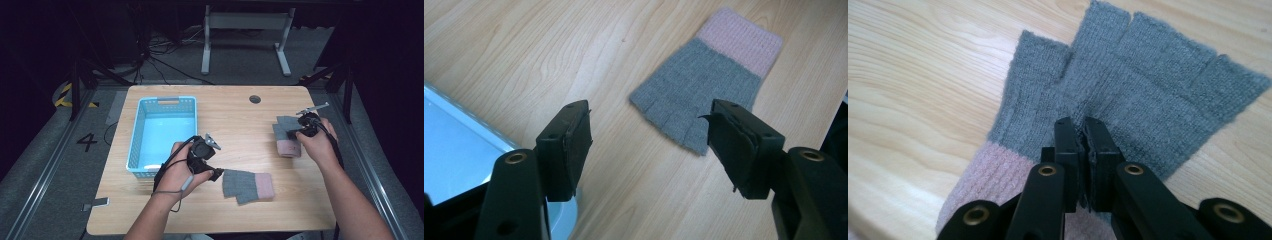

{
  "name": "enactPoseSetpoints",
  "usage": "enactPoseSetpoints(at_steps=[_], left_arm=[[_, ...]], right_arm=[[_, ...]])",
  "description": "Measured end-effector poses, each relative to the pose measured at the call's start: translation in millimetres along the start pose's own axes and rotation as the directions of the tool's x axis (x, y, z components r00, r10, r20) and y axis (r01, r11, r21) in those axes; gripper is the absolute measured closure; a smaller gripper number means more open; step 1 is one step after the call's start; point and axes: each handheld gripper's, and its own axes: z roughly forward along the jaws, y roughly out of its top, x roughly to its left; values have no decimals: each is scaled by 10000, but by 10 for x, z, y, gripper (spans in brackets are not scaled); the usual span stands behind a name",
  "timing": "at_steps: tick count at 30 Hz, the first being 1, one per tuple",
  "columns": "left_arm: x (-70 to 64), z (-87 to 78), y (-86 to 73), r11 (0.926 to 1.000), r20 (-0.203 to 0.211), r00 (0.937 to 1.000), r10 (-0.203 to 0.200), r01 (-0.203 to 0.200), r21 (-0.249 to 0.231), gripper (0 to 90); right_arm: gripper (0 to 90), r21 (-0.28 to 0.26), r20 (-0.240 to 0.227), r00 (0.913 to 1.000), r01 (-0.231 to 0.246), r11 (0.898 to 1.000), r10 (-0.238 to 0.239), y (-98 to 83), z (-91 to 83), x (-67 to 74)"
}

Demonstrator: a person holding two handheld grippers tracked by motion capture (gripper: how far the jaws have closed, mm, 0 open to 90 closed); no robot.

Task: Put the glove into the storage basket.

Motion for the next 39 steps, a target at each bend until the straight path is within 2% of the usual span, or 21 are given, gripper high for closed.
enactPoseSetpoints(at_steps=[5, 7, 10, 15, 18, 22, 23, 24, 27, 30, 31, 32, 33, 37, 39], left_arm=[[-18, 3, 16, 10000, 86, 9999, 54, -53, -64, 351], [-23, 0, 20, 10000, 110, 9999, 66, -65, -38, 351], [-37, 1, 26, 9999, 132, 9999, 93, -92, -72, 351], [-44, -12, 26, 9999, 106, 9999, 101, -99, -139, 353], [-46, -18, 25, 9998, 107, 9999, 112, -110, -159, 355], [-47, -24, 8, 9999, 83, 9999, 92, -91, -120, 355], [-47, -24, 8, 9999, 83, 9999, 92, -91, -120, 355], [-47, -30, -5, 9999, -6, 10000, 57, -57, -133, 355], [-45, -40, -15, 9999, 8, 10000, 27, -27, -128, 355], [-49, -42, -20, 9999, -38, 10000, 22, -22, -141, 355], [-49, -42, -20, 9999, -38, 10000, 22, -22, -141, 355], [-53, -37, -20, 9999, -34, 10000, 37, -37, -97, 355], [-53, -34, -19, 10000, -30, 10000, 55, -55, -76, 355], [-56, -18, -17, 10000, 21, 10000, 42, -42, -47, 355], [-58, -7, -18, 10000, -11, 10000, 21, -21, -41, 355]], right_arm=[[864, -238, -191, 9985, 517, 9984, -521, 14, -187, 99], [864, -319, -213, 9981, 568, 9979, -575, 15, -217, 118], [863, -407, -404, 9947, 925, 9949, -941, 22, -308, 178], [862, -443, -835, 9863, 1387, 9893, -1420, 33, -348, 236], [860, -398, -1294, 9737, 1841, 9821, -1877, 32, -349, 279], [860, -386, -1704, 9500, 2588, 9651, -2616, 32, -345, 335], [860, -386, -1704, 9500, 2588, 9651, -2616, 32, -345, 335], [860, -282, -1950, 9375, 2885, 9571, -2883, 29, -342, 362], [860, -191, -2259, 9210, 3215, 9467, -3173, 25, -328, 397], [859, -39, -2521, 8958, 3774, 9261, -3661, 15, -282, 431], [859, -39, -2521, 8958, 3774, 9261, -3661, 15, -282, 431], [859, 71, -2676, 8769, 4161, 9093, -3993, 2, -230, 452], [859, 122, -2756, 8710, 4263, 9045, -4068, -2, -211, 454], [858, 336, -2996, 8546, 4538, 8905, -4242, -32, -112, 472], [857, 399, -3068, 8521, 4567, 8887, -4241, -49, -69, 478]])
